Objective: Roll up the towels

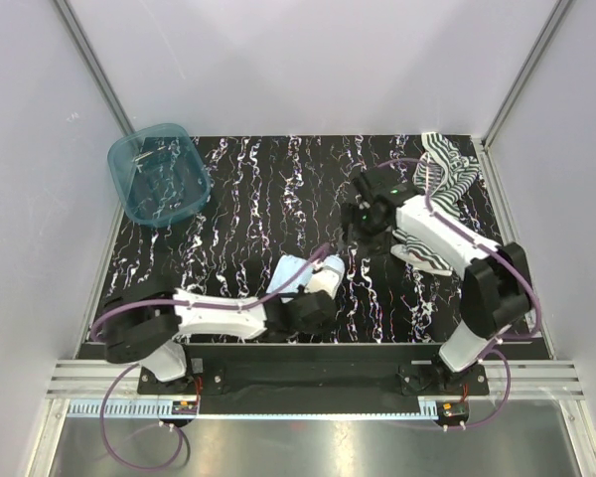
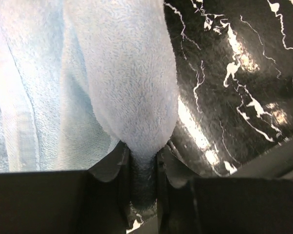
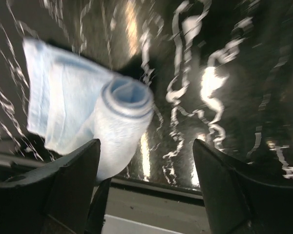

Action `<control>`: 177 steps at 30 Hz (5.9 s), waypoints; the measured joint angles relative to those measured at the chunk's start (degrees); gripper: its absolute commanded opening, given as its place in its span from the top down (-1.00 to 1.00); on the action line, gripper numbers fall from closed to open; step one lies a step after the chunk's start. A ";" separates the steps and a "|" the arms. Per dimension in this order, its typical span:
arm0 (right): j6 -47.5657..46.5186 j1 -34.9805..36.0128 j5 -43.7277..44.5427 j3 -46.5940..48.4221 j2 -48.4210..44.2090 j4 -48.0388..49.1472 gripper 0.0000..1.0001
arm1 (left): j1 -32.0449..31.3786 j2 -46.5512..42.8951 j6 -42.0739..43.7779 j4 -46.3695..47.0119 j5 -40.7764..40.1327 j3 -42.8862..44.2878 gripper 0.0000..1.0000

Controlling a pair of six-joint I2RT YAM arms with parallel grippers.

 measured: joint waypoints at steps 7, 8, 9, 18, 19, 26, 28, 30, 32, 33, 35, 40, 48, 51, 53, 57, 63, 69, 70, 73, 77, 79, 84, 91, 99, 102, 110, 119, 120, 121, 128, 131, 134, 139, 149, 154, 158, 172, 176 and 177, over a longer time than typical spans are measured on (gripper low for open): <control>-0.50 -4.72 1.44 1.14 -11.67 1.53 -0.70 | 6.82 -12.85 -3.93 7.50 12.28 -12.31 1.00; -0.22 -4.52 0.15 -0.15 -14.12 3.13 -0.70 | 7.96 -14.49 -4.72 9.11 14.36 -14.16 1.00; 0.35 -4.39 -1.53 -2.21 -16.59 5.53 -0.70 | 9.35 -16.20 -5.64 10.73 16.72 -16.13 1.00; 6.51 -4.31 -14.05 -23.34 -22.80 21.42 -0.71 | 25.29 -20.87 -15.89 30.80 37.51 -29.64 1.00; 7.52 -4.26 -15.43 -25.88 -22.93 24.22 -0.71 | 26.58 -20.70 -17.31 33.24 39.21 -31.04 1.00; 15.52 -1.22 -21.64 -39.12 -22.86 43.85 -0.69 | 33.92 -12.26 -27.74 54.58 50.01 -38.40 1.00; 17.53 1.07 -22.21 -40.68 -20.68 50.14 -0.68 | 35.10 -7.76 -30.58 61.18 52.59 -39.12 1.00; 19.02 3.23 -22.40 -41.31 -17.64 55.43 -0.65 | 35.74 -3.89 -32.70 66.64 54.47 -39.50 1.00; 20.48 5.05 -22.56 -41.70 -13.86 61.20 -0.62 | 36.02 -0.33 -34.69 71.41 56.08 -39.60 1.00; 21.20 5.70 -22.60 -41.79 -11.78 63.82 -0.61 | 36.02 0.55 -35.26 72.63 56.46 -39.60 1.00; 22.21 6.32 -22.51 -41.94 -7.98 68.22 -0.59 | 36.02 1.66 -36.33 74.62 57.35 -39.60 1.00; 23.08 6.82 -22.05 -42.07 -1.64 73.40 -0.46 | 36.09 1.11 -36.79 74.10 58.03 -39.58 1.00; 24.15 7.85 -22.03 -41.97 1.20 78.07 0.55 | 36.20 -7.96 -30.53 57.90 57.51 -36.85 0.31; 23.91 7.93 -21.27 -41.51 0.94 76.54 0.69 | 35.93 -13.94 -24.90 44.06 55.47 -32.74 -0.26; 22.77 8.15 -19.91 -39.69 -0.17 71.38 0.70 | 35.54 -19.28 -20.48 31.95 51.80 -28.30 -0.56; 19.15 8.79 -16.85 -34.47 -2.89 59.08 0.74 | 35.19 -27.12 -12.22 15.69 43.47 -19.85 -0.86; 13.64 10.80 -11.78 -24.22 -2.29 40.19 0.83 | 32.92 -30.45 -4.13 -1.99 27.52 -10.54 -0.98; 10.49 12.17 -8.22 -15.89 2.10 26.47 0.86 | 16.70 -31.23 -0.70 -11.69 2.82 -5.33 -0.98; 10.19 12.17 -7.82 -14.86 2.67 24.68 0.85 | 13.66 -31.21 -0.15 -12.52 -0.44 -4.42 -0.98; 9.27 12.20 -6.97 -11.98 4.04 20.15 0.88 | 6.71 -30.45 0.94 -14.56 -8.24 -1.31 -0.96; 7.96 12.44 -6.38 -8.26 6.54 15.39 0.86 | -2.97 -25.40 1.84 -16.04 -17.66 3.98 -0.96; 7.52 12.68 -6.03 -6.78 7.50 13.79 0.87 | -7.89 -21.31 2.03 -16.24 -21.11 6.05 -0.96; 6.58 12.98 -5.84 -5.18 8.28 11.28 0.87 | -13.53 -11.21 0.66 -16.52 -24.81 7.63 -0.98; 6.08 13.57 -5.88 -4.68 8.50 9.27 0.88 | -12.35 -4.76 -0.63 -13.88 -24.30 6.40 -0.98; 6.12 14.03 -6.14 -4.68 8.61 8.90 0.74 | -8.04 -0.33 -2.60 -8.83 -18.14 1.60 -0.97; 6.10 14.05 -6.58 -4.46 8.83 8.68 0.57 | -8.04 -0.33 -3.67 -7.21 -16.83 0.44 -0.75; 5.31 14.05 -6.40 -3.10 9.44 6.95 -0.17 | -5.95 -1.42 -4.48 -0.50 -11.28 -3.69 0.13; 5.46 10.40 -1.22 -0.76 7.08 4.42 -0.74 | 1.57 -10.51 -4.24 9.57 -1.99 -13.55 0.14; 5.77 9.35 -0.79 -0.76 5.64 4.74 -0.77 | 3.13 -12.11 -4.26 11.58 -0.17 -15.37 0.14; 6.16 8.41 -0.28 -0.76 3.93 5.29 -0.77 | 4.92 -13.79 -4.31 13.38 1.64 -17.31 0.14; 7.69 6.10 -0.17 -5.92 -8.83 15.85 -0.77 | 16.46 -23.21 -6.43 24.81 15.89 -28.85 0.16; 8.83 6.14 -2.56 -11.78 -11.47 21.66 -0.76 | 20.79 -24.98 -8.52 31.65 22.23 -33.66 0.17; 10.51 6.14 -5.88 -18.16 -11.76 27.10 -0.76 | 25.40 -25.20 -11.26 39.50 28.59 -38.25 0.24; 15.23 6.14 -12.72 -29.59 -11.17 39.85 -0.73 | 30.80 -21.97 -14.67 48.72 36.28 -41.53 0.25; 21.79 7.78 -19.47 -38.38 -3.08 66.25 -0.74 | 34.56 -12.31 -19.89 60.81 44.33 -42.07 0.24; 24.65 8.96 -21.42 -39.36 2.91 78.18 -0.58 | 35.47 -10.23 -21.59 63.58 45.92 -42.27 0.24; 26.77 9.53 -22.62 -39.50 7.04 85.09 -0.19 | 36.09 -9.55 -22.67 64.76 46.53 -42.58 0.18; 28.61 11.67 -21.84 -38.69 9.42 89.42 0.41 | 36.39 -12.90 -23.26 64.50 50.10 -42.58 -0.98; 26.16 12.28 -21.24 -37.22 6.71 83.03 0.41 | 36.37 -21.33 -20.17 53.72 49.77 -42.29 -0.98; 25.42 12.31 -21.03 -37.00 5.57 81.20 0.41 | 36.35 -24.17 -19.10 49.18 49.27 -41.64 -0.98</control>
